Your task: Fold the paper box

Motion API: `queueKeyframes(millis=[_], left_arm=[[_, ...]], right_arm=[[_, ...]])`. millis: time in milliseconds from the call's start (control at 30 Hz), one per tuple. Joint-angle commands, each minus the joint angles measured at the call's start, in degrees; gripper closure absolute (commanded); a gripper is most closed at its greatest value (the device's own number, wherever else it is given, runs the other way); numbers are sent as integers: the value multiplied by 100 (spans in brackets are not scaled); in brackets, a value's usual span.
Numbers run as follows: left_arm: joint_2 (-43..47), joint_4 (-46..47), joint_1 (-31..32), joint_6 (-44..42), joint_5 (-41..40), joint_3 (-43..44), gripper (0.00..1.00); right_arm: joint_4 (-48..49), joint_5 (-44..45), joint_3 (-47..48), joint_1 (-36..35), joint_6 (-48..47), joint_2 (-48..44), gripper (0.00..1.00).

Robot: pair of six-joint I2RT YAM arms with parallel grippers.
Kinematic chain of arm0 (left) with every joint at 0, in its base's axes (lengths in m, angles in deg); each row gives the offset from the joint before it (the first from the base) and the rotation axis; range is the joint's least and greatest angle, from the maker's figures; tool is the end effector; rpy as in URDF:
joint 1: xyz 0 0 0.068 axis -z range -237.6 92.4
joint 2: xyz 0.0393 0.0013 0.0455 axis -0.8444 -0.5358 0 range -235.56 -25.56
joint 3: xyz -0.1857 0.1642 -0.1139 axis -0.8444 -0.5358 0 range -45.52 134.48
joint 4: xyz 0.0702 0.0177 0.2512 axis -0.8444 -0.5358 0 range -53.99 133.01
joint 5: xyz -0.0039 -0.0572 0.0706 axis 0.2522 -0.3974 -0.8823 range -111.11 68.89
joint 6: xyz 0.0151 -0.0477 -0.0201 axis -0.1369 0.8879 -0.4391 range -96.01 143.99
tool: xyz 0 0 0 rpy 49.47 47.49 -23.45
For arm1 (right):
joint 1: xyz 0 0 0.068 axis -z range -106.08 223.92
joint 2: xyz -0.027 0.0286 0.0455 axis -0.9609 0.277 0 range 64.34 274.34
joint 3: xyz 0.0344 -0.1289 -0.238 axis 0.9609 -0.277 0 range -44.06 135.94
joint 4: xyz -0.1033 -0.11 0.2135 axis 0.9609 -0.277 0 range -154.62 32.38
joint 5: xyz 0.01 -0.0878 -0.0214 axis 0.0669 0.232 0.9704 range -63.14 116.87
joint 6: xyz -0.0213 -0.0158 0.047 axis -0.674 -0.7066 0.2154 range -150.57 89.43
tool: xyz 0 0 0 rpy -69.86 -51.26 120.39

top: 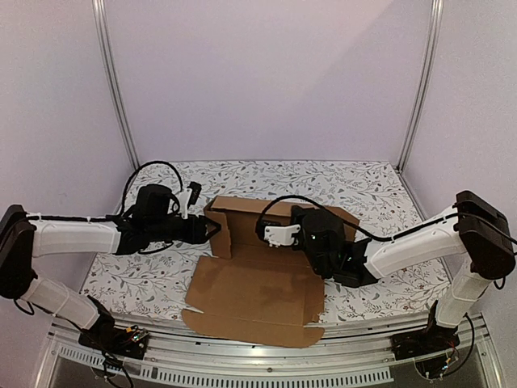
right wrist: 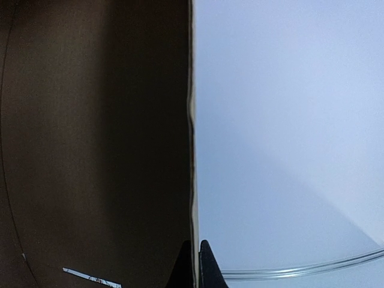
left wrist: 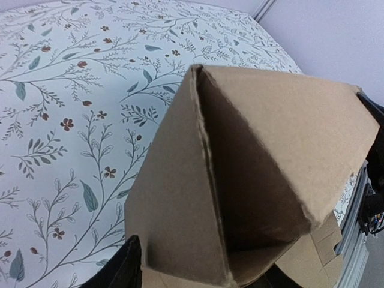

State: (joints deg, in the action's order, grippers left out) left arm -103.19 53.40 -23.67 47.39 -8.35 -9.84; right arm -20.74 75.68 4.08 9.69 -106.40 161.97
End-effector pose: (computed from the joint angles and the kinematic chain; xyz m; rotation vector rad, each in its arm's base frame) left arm 0.2265 -0.1620 0.1954 0.3414 2.1935 -0.8118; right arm 0.1785 0.3080 0.2066 -1.3816 1.1572 -0.9018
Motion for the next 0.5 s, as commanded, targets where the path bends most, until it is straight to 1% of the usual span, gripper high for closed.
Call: queueKeyframes(millis=[0,200,333,467], left_arm=[[-212,97,167,-174,-83,207,47],[-321,110,333,-185,-238,267,51],[-397,136,431,-184,-405,296,57],[-401,147,516,-164,-737,317,62]], right_arm=[[-414,-44,121,-141,234,37,100],[-582,-1,241,-178,357,103,100],[-708,30,345,-206,439,149,100],[-879,52,434,-229,587,184,100]])
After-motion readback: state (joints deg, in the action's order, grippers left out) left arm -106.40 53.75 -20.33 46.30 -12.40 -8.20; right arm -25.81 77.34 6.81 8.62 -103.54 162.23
